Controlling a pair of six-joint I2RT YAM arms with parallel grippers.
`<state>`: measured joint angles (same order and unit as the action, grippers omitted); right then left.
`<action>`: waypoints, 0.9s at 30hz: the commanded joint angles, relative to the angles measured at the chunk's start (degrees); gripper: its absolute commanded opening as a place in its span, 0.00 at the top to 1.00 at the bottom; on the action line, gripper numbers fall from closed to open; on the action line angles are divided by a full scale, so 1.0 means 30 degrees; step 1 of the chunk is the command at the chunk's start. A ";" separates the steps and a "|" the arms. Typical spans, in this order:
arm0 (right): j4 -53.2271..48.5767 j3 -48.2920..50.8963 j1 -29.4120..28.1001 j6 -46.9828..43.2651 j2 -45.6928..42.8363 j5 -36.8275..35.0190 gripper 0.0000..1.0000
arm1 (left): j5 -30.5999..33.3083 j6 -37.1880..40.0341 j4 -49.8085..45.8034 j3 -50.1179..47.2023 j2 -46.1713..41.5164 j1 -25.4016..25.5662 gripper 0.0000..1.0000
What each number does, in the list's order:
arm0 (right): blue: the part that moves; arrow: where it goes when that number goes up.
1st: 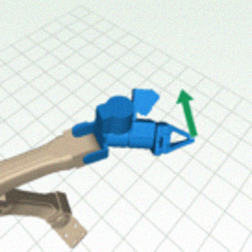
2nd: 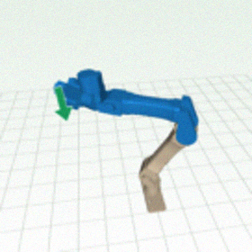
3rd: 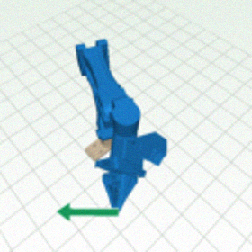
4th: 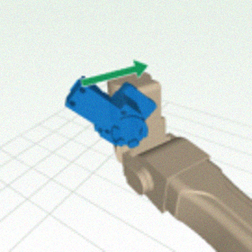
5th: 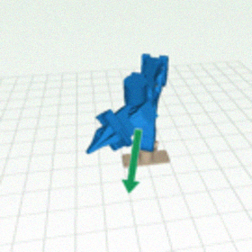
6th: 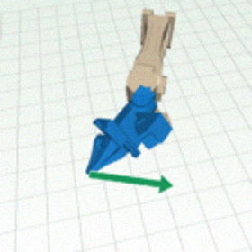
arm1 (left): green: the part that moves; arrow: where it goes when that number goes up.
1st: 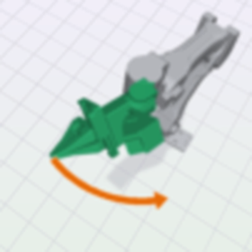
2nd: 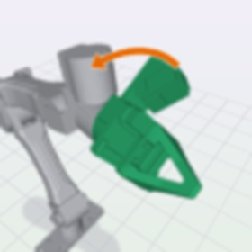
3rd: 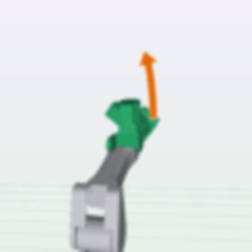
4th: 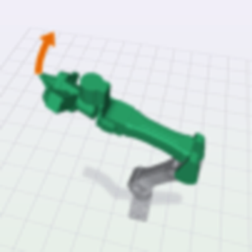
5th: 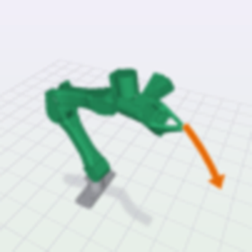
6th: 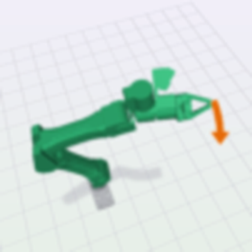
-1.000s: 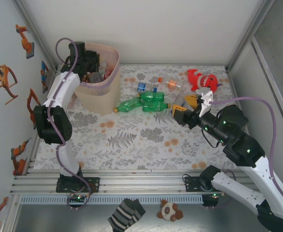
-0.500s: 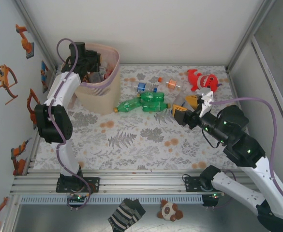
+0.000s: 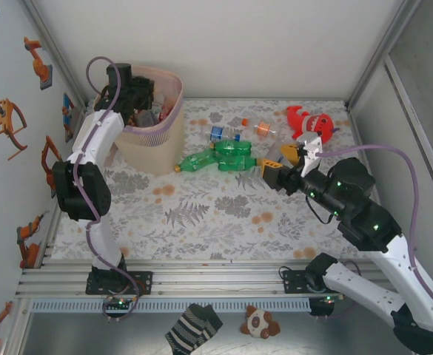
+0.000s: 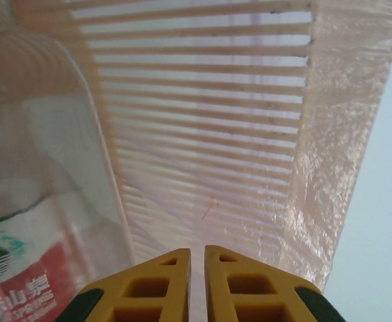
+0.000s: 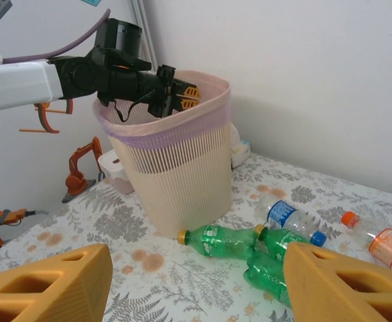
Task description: Put the plastic bottles in the bin
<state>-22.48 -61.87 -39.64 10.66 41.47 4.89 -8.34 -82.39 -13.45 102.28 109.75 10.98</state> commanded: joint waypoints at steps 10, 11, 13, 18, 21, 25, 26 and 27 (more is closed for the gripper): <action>0.0060 -0.0881 -0.0147 0.0166 0.1096 -0.0872 0.32 | 0.1134 0.5817 -0.1727 0.0771 -0.3713 0.0264 0.84; -0.0017 -0.0980 -0.0147 0.0248 0.1257 -0.1015 0.32 | 0.1019 0.6152 -0.1724 0.0694 -0.3919 0.0265 0.84; -0.0272 -0.1155 -0.0147 0.0553 0.1604 -0.1770 0.32 | 0.0576 0.7200 -0.1469 0.0371 -0.4494 0.0265 0.84; -0.1514 -0.1525 -0.0118 0.1377 0.2324 -0.4515 0.31 | -0.0379 0.9728 -0.1006 -0.0969 -0.5973 0.0243 0.84; -0.2170 -0.1766 -0.0004 0.1845 0.2760 -0.5528 0.31 | -0.0653 1.1211 -0.0892 -0.2000 -0.7207 0.0233 0.84; -0.3387 -0.2301 0.0359 0.2200 0.3672 -0.6082 0.31 | -0.0904 1.3649 -0.1413 -0.3180 -0.8801 0.0207 0.80; -0.3668 -0.2424 0.0528 0.2297 0.3961 -0.6082 0.30 | -0.0997 1.4412 -0.1674 -0.3486 -0.9247 0.0199 0.79; -0.3972 -0.2525 0.0754 0.2465 0.4244 -0.6060 0.31 | -0.1263 1.5235 -0.1866 -0.3826 -0.9665 0.0177 0.77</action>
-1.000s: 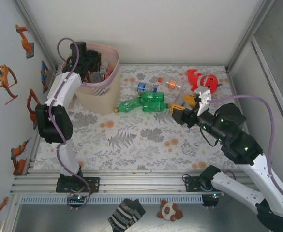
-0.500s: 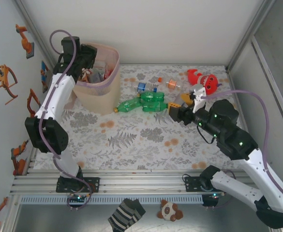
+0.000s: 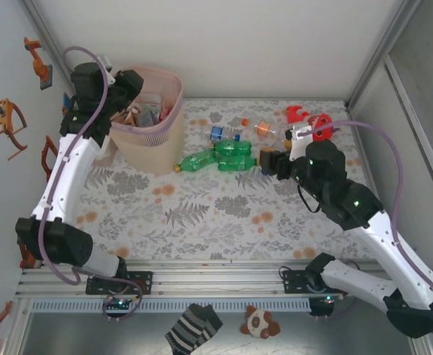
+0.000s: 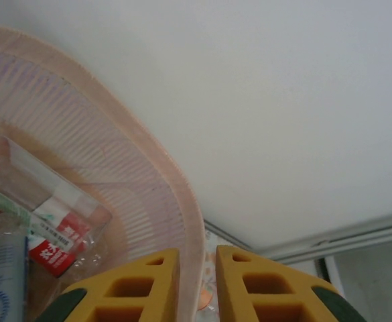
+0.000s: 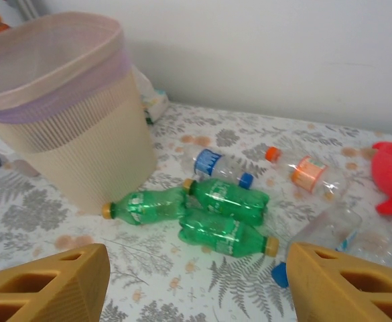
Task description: Put the plastic bottles in the bin
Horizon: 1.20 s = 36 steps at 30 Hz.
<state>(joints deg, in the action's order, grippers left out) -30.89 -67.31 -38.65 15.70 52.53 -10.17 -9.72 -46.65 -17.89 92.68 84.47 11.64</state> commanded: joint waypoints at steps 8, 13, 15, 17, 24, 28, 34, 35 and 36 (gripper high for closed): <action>-0.2843 -0.1006 0.4082 0.2609 0.3521 0.1237 0.30 | -0.3429 0.8099 -0.0877 -0.4237 -0.4608 -0.0327 0.66; -0.4115 -0.1589 0.5961 0.2723 0.6071 0.2118 0.33 | -0.3568 1.0782 -0.2259 -0.5830 -0.6052 -0.0422 0.63; -0.4292 -0.1683 0.6404 0.2314 0.7057 0.1984 0.33 | -0.3815 1.1487 -0.2318 -0.6680 -0.6539 -0.0451 0.63; -0.3947 -0.1457 0.6871 0.1970 0.7891 0.1638 0.33 | -0.4569 1.2272 -0.2170 -0.7573 -0.6913 -0.0452 0.63; -0.1734 -0.0462 0.8992 0.1811 1.0328 0.2670 0.28 | -0.5258 1.3002 -0.0944 -1.0275 -0.8164 -0.0452 0.57; -0.1106 -0.0714 0.9784 0.1972 1.2071 0.2637 0.25 | -0.5428 1.2929 -0.0449 -1.1088 -0.8756 -0.0452 0.56; -0.0174 -0.1195 1.0578 0.2381 1.4241 0.3015 0.23 | -0.5755 1.2881 -0.0757 -1.1324 -0.9046 -0.0444 0.55; -0.0027 -0.1251 1.0706 0.2461 1.4575 0.3187 0.22 | -0.5810 1.2860 -0.0790 -1.1353 -0.9105 -0.0452 0.55; 0.0111 -0.1334 1.0808 0.2548 1.4879 0.3335 0.22 | -0.5842 1.2877 -0.0803 -1.1381 -0.9142 -0.0445 0.55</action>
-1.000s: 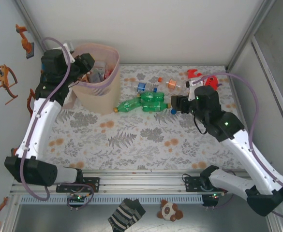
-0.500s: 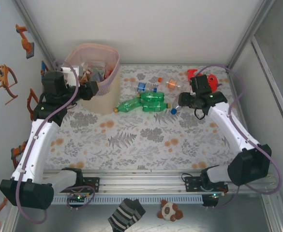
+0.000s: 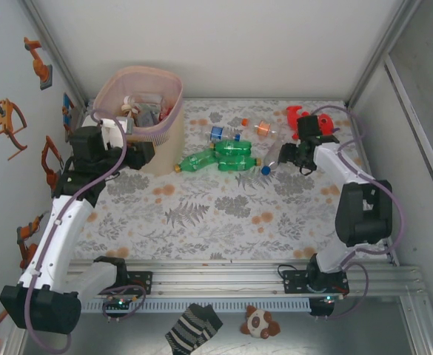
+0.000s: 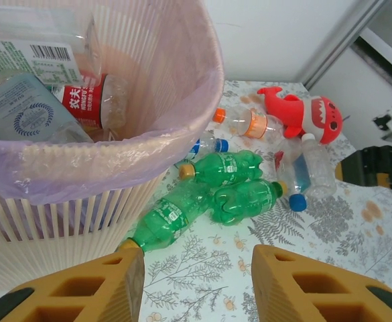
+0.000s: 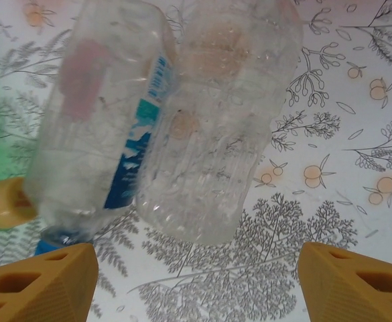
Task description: Put the plastic bottles in the bin
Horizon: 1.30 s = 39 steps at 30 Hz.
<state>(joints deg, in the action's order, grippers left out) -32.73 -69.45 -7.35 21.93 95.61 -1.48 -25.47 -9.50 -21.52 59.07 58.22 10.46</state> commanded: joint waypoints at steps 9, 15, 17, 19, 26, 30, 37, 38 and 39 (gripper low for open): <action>0.1707 -0.1188 0.1029 0.0861 0.2838 0.0917 0.22 | -0.0743 0.0193 0.0391 -0.0148 -0.0710 -0.0029 0.54; 0.2026 -0.1656 0.1305 0.0863 0.4040 0.1252 0.24 | -0.0620 -0.0139 0.0578 -0.0207 -0.0728 -0.0029 0.54; 0.2145 -0.1642 0.1382 0.0891 0.4291 0.1325 0.25 | -0.0620 -0.0320 0.0739 -0.0178 -0.0642 -0.0029 0.54; 0.2280 -0.1580 0.1455 0.0863 0.4477 0.1371 0.26 | -0.0591 -0.0488 0.0884 -0.0163 -0.0539 -0.0029 0.54; 0.2644 -0.1070 0.1543 0.0636 0.4243 0.1148 0.30 | -0.0620 -0.1103 0.1308 -0.0032 -0.0161 -0.0029 0.54; 0.2706 -0.0671 0.1543 0.0425 0.3624 0.1059 0.36 | -0.0561 -0.1527 0.1658 -0.0061 -0.0084 -0.0022 0.54; 0.2475 0.0676 0.1543 0.0265 0.1056 0.1312 0.42 | -0.0775 -0.2868 0.2545 0.0027 0.0036 0.0028 0.54; 0.2422 0.0890 0.1545 0.0206 0.0641 0.1325 0.42 | -0.0848 -0.3123 0.2772 0.0027 0.0048 0.0029 0.53; 0.2387 0.1224 0.1543 0.0125 0.0079 0.1367 0.43 | -0.0976 -0.3435 0.3019 0.0009 0.0040 0.0080 0.53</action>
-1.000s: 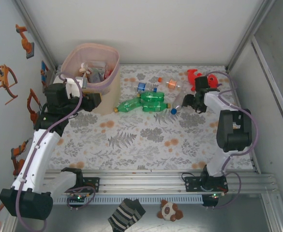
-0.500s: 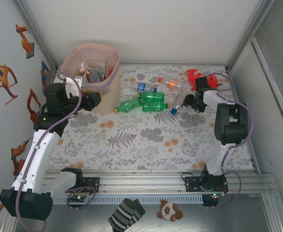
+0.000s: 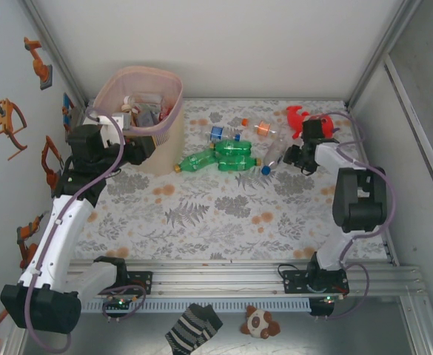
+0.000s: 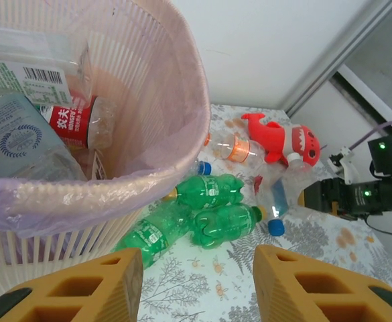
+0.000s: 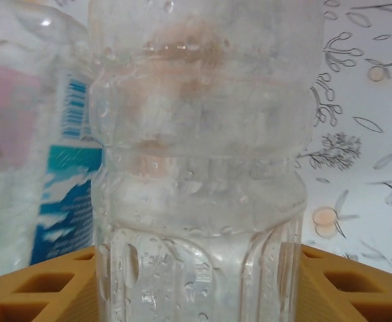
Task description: Put the plastic bottles in the bin
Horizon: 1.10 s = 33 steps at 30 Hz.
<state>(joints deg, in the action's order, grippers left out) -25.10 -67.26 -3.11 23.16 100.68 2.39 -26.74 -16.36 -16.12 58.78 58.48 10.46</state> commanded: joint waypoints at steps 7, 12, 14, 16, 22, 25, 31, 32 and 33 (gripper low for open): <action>0.0460 0.2463 0.0013 -0.1534 -0.6051 0.2852 0.49 | -0.1479 -0.2616 0.2743 0.0298 0.0245 0.0900 0.45; 0.1324 0.2823 -0.0408 -0.2974 -0.8600 0.7270 0.48 | -0.1369 -0.2699 0.3734 0.0407 0.0598 0.2526 0.39; 0.1600 0.2691 -0.0788 -0.3457 -0.9388 0.8740 0.48 | -0.1419 -0.2966 0.4290 0.0474 0.0846 0.3003 0.37; 0.2164 0.2646 -0.1252 -0.3655 -1.0155 1.0083 0.48 | -0.1450 -0.3361 0.5252 0.0474 0.1123 0.3404 0.36; 0.4300 0.2518 -0.3078 -0.3415 -1.1995 1.2233 0.49 | -0.2422 -0.4147 0.8091 0.0785 0.2275 0.5066 0.33; 0.5495 0.2467 -0.3828 -0.2993 -1.2700 1.3100 0.49 | -0.3310 -0.4176 0.9377 0.1208 0.3027 0.6098 0.32; 0.8432 0.2938 -0.5073 -0.2900 -1.4090 1.4608 0.49 | -0.5196 -0.3885 1.1201 0.2343 0.4301 0.7973 0.25; 0.8668 0.2890 -0.5229 -0.2904 -1.4215 1.4887 0.49 | -0.5441 -0.3712 1.1450 0.2505 0.4458 0.8277 0.24; 0.8813 0.2805 -0.5302 -0.2860 -1.4250 1.5199 0.49 | -0.5629 -0.3608 1.1661 0.2647 0.4594 0.8521 0.24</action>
<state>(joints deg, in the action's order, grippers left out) -4.80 -59.18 -18.13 14.33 59.33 43.59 -39.07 -28.16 13.08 64.03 71.83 34.30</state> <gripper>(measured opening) 0.526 0.760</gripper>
